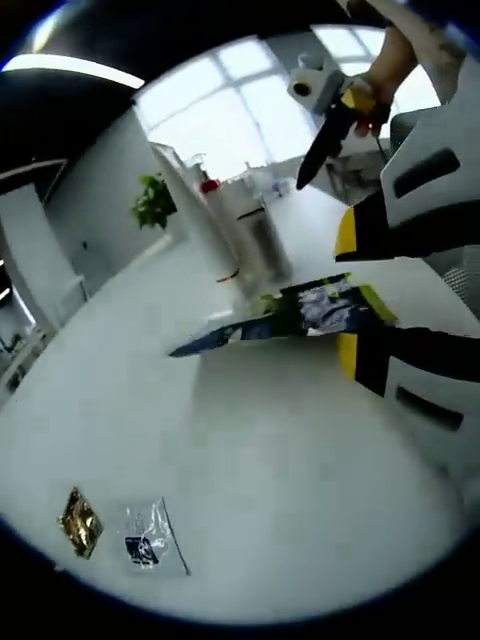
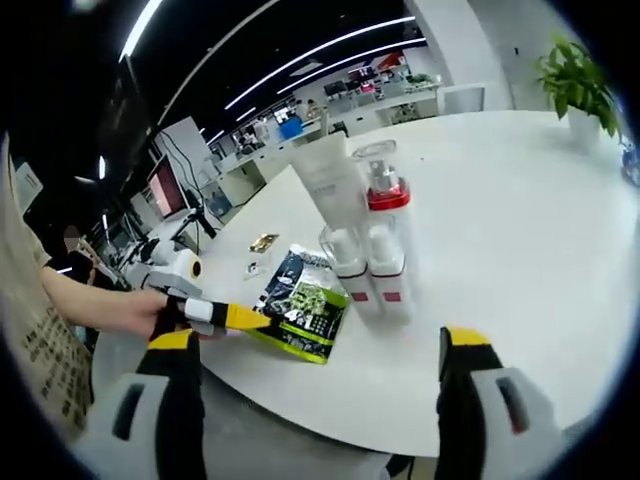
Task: Arrange the skincare products in the storage area until every visible bottle or jar stands upright without overlapping.
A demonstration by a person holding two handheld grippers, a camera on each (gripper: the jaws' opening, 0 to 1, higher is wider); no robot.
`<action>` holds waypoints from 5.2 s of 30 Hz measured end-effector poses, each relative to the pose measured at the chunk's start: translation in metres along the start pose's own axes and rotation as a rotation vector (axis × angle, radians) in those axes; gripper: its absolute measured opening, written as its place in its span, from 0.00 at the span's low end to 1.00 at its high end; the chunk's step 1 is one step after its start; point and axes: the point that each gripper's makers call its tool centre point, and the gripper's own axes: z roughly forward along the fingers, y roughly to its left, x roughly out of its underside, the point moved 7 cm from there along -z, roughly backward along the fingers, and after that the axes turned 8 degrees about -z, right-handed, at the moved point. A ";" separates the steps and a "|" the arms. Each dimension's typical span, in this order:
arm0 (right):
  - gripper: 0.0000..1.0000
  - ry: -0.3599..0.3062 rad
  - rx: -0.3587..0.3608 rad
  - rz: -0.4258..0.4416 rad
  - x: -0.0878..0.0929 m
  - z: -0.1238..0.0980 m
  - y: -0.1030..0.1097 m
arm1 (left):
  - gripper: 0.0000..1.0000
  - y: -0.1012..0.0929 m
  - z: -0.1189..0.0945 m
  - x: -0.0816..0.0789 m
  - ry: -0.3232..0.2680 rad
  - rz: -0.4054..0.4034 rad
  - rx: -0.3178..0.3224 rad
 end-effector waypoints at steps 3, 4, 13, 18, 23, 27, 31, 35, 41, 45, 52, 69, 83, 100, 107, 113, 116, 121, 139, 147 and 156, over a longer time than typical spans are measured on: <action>0.99 -0.003 0.000 0.006 0.000 0.000 0.000 | 0.25 0.001 -0.002 0.000 0.025 0.081 -0.035; 0.99 -0.002 0.000 0.009 0.000 0.000 0.000 | 0.26 0.002 -0.002 0.000 0.028 0.101 -0.048; 0.98 -0.002 0.000 0.015 0.002 -0.001 0.002 | 0.38 0.005 -0.013 -0.016 0.049 0.368 -0.184; 0.98 -0.001 0.000 0.021 0.004 -0.001 0.003 | 0.52 -0.006 -0.007 -0.032 0.075 0.589 -0.211; 0.98 -0.003 0.003 0.025 0.005 -0.001 0.003 | 0.64 -0.019 0.007 -0.042 0.127 0.798 -0.213; 0.98 -0.004 0.006 0.031 0.006 -0.001 0.003 | 0.74 -0.024 0.020 -0.045 0.186 0.929 -0.233; 0.98 -0.002 0.010 0.035 0.008 -0.002 0.003 | 0.85 -0.021 0.031 -0.045 0.229 0.976 -0.250; 0.98 -0.001 0.015 0.043 0.010 -0.004 0.002 | 0.89 -0.014 0.037 -0.044 0.294 0.982 -0.259; 0.98 0.000 0.023 0.057 0.013 -0.005 0.001 | 0.93 -0.002 0.041 -0.044 0.356 1.008 -0.298; 0.97 -0.001 0.026 0.063 0.014 -0.005 0.001 | 0.94 -0.002 0.043 -0.045 0.372 1.035 -0.299; 0.97 0.001 0.026 0.066 0.015 -0.005 0.002 | 0.95 0.000 0.045 -0.047 0.382 1.056 -0.289; 0.97 -0.012 0.023 0.043 0.008 -0.005 0.009 | 0.95 -0.005 0.039 -0.049 0.373 1.076 -0.280; 0.96 -0.041 -0.007 -0.020 -0.006 0.000 0.027 | 0.97 -0.007 0.000 -0.037 0.296 0.996 -0.311; 0.97 0.012 -0.049 -0.051 0.004 0.010 0.041 | 0.97 0.004 -0.084 -0.018 0.134 0.803 -0.369; 0.96 0.040 -0.070 -0.081 0.007 0.012 0.045 | 0.97 -0.001 -0.121 -0.021 0.007 0.703 -0.380; 0.96 0.049 -0.069 -0.089 0.009 0.013 0.046 | 0.97 -0.005 -0.147 -0.014 -0.110 0.564 -0.358; 0.96 0.052 -0.070 -0.092 0.009 0.013 0.046 | 0.97 -0.008 -0.156 -0.010 -0.147 0.548 -0.350; 0.95 0.050 -0.065 -0.099 0.009 0.012 0.046 | 0.97 -0.014 -0.166 -0.007 -0.242 0.525 -0.297; 0.94 0.058 -0.061 -0.121 0.010 0.013 0.046 | 0.97 -0.010 -0.167 -0.008 -0.288 0.495 -0.297; 0.93 0.064 -0.061 -0.116 0.011 0.013 0.045 | 0.97 -0.007 -0.164 -0.009 -0.291 0.458 -0.320; 0.93 0.072 -0.059 -0.117 0.011 0.013 0.045 | 0.94 0.002 -0.149 -0.031 -0.298 0.399 -0.398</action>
